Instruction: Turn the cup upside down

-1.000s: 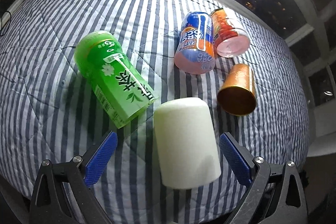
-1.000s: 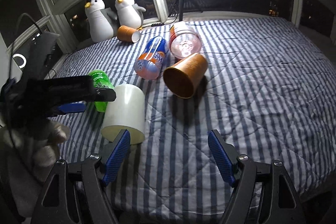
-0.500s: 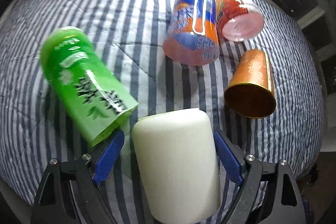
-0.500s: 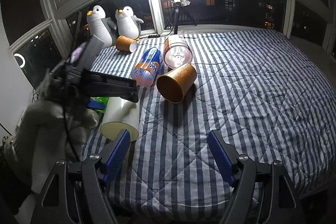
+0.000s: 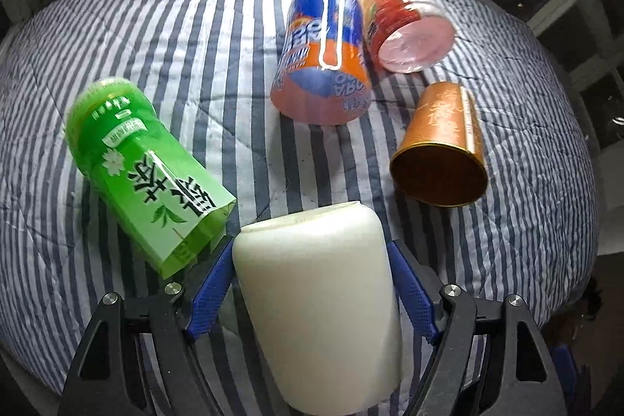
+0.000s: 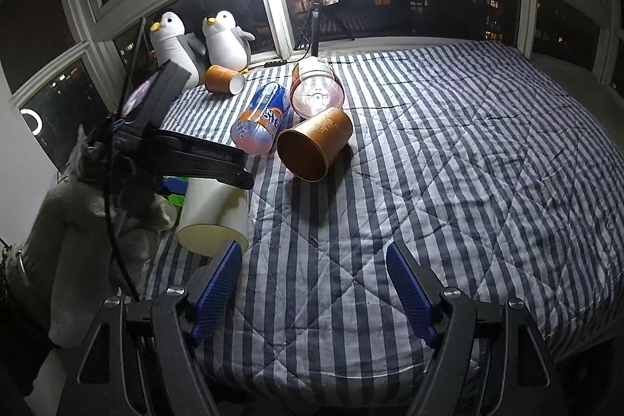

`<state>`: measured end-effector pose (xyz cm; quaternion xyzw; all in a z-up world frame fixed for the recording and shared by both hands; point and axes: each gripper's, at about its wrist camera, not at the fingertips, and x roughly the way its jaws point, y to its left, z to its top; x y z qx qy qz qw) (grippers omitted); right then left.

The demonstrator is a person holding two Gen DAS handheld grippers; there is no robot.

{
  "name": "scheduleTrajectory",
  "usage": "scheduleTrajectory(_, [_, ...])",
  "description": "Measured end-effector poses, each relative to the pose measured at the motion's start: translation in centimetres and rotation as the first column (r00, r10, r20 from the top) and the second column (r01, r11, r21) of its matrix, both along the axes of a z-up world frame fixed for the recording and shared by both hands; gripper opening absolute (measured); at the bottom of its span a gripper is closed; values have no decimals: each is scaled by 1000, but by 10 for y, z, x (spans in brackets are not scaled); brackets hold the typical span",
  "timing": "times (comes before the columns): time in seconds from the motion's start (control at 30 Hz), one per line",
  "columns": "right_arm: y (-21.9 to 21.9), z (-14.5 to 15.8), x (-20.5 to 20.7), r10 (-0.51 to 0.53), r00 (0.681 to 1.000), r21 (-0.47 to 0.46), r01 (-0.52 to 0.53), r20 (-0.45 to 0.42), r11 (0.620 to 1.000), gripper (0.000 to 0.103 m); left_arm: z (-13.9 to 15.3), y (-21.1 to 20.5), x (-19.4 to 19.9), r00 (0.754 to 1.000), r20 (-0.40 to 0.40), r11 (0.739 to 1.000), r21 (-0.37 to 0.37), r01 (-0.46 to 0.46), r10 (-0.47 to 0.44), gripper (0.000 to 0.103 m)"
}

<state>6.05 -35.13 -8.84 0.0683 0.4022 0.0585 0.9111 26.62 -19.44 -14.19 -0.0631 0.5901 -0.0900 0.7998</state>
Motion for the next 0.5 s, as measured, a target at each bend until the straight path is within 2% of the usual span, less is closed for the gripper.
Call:
scheduleTrajectory(0.1, [0,-2,1,-2,1000,2,2,-2,1000,73,16,-1,-9,999,48,1000,10,21,-21,80])
scheduleTrajectory(0.23, [0,-4,1,-7,1000,13,7,-6,1000,73,36,0,-22,987,149,998,48,46,-53,80])
scheduleTrajectory(0.37, [0,-6,0,-14,1000,21,14,-6,1000,73,46,-2,-33,967,244,994,89,59,-79,79])
scheduleTrajectory(0.5, [1,-5,-2,-25,1000,21,25,7,999,73,46,-4,-36,955,281,991,111,71,-99,79])
